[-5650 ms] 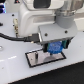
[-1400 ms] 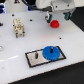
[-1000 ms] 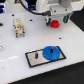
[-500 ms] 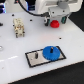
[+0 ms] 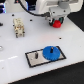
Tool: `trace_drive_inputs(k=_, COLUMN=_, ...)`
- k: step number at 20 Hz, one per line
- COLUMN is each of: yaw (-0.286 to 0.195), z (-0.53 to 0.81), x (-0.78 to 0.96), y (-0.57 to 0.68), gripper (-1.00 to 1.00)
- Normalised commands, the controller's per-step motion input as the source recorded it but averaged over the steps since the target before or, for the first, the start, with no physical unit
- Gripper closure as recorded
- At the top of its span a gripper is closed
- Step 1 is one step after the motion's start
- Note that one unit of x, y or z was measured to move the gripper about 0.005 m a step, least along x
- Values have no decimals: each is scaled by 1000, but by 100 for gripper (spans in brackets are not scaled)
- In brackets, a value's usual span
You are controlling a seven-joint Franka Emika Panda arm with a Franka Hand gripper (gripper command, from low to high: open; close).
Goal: Insert the blue gear onto the right peg, followed by the red gear
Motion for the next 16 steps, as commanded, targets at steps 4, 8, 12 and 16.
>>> trace_drive_inputs(k=4, yaw=0, z=533, x=299, y=4, gripper=100)
trace_drive_inputs(k=8, yaw=0, z=502, x=474, y=-18, gripper=100)
trace_drive_inputs(k=12, yaw=0, z=490, x=547, y=-166, gripper=100)
trace_drive_inputs(k=16, yaw=0, z=503, x=619, y=-218, gripper=100)
